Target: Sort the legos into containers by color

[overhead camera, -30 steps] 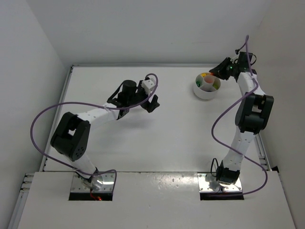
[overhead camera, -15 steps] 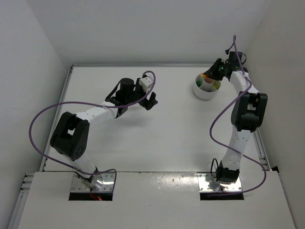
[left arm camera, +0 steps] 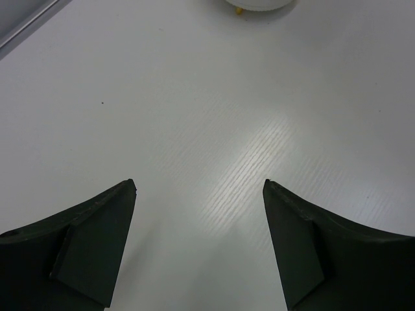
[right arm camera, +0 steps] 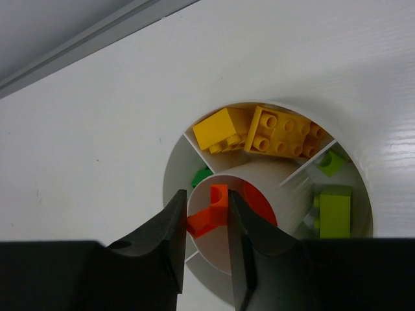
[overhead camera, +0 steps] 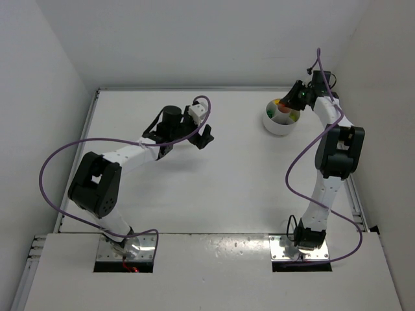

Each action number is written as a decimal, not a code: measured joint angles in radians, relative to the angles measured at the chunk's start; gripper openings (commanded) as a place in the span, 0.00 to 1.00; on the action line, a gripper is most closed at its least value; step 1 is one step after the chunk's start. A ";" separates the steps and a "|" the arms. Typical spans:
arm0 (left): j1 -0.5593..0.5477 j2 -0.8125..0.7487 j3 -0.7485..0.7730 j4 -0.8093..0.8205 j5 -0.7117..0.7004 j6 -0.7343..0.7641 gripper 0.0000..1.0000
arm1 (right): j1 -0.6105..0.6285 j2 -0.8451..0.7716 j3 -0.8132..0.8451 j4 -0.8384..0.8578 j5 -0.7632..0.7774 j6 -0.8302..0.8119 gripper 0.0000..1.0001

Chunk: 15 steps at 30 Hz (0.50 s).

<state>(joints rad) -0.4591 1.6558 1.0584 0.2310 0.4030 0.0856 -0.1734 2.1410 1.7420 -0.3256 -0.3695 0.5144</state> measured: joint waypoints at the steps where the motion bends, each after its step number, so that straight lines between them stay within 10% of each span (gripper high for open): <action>1: 0.000 0.000 0.000 0.000 0.000 0.000 0.85 | 0.000 0.000 0.000 0.000 0.001 -0.004 0.33; 15: 0.000 0.000 0.000 -0.007 0.000 -0.001 0.85 | 0.000 -0.002 0.000 -0.006 0.002 -0.023 0.47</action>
<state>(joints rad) -0.4591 1.6558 1.0584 0.2241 0.4034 0.0849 -0.1734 2.1387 1.7420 -0.3317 -0.3672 0.4919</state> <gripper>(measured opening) 0.850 0.470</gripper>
